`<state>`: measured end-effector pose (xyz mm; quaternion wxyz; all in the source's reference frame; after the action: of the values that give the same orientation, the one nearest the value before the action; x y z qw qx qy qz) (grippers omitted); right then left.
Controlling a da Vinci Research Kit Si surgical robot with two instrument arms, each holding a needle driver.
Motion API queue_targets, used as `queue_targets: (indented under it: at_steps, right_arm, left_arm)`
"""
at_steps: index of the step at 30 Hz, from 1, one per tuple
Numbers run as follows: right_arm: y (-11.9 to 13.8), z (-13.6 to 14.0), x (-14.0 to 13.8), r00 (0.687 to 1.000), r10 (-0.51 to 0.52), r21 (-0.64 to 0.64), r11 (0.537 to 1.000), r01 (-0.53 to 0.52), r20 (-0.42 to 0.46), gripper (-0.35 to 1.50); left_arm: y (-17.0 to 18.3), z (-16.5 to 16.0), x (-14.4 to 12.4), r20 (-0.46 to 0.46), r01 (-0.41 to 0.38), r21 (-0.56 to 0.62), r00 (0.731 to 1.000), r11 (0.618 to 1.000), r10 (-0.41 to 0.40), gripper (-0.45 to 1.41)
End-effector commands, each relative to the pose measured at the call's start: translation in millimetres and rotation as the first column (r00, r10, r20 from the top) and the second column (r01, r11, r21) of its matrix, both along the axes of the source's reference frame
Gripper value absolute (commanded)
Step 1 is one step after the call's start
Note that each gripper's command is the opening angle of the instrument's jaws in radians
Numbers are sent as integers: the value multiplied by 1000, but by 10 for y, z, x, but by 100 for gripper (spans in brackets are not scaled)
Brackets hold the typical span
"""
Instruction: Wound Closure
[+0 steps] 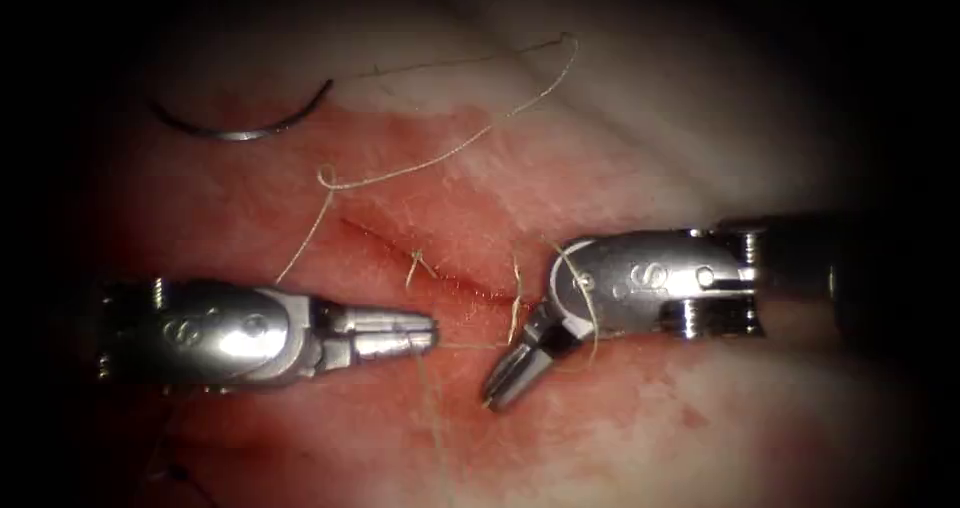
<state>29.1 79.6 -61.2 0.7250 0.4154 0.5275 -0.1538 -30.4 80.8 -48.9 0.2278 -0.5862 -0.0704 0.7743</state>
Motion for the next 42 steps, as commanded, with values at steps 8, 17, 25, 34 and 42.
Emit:
queue_targets:
  at_steps: [8,17,25,34,42]
  right_arm:
    - [26,11,-1,996,88,35,995,-88,23,-35]
    - [51,32,-13,989,137,23,990,-139,55,-35]
    - [52,44,-16,987,141,5,990,-142,71,-35]
    - [58,45,-20,984,159,-6,987,-159,82,-35]
    - [71,51,-21,971,209,-42,978,-205,115,-35]
  left_arm:
    - [-63,-44,8,-11,-66,9,998,998,66,-35]
    - [-123,-102,1,30,-120,7,992,993,119,-35]
    - [-165,-149,-1,52,-151,3,987,989,150,-35]
    - [-187,-170,18,62,-173,-9,983,985,173,-35]
    - [-194,-168,29,54,-163,-4,985,987,163,-35]
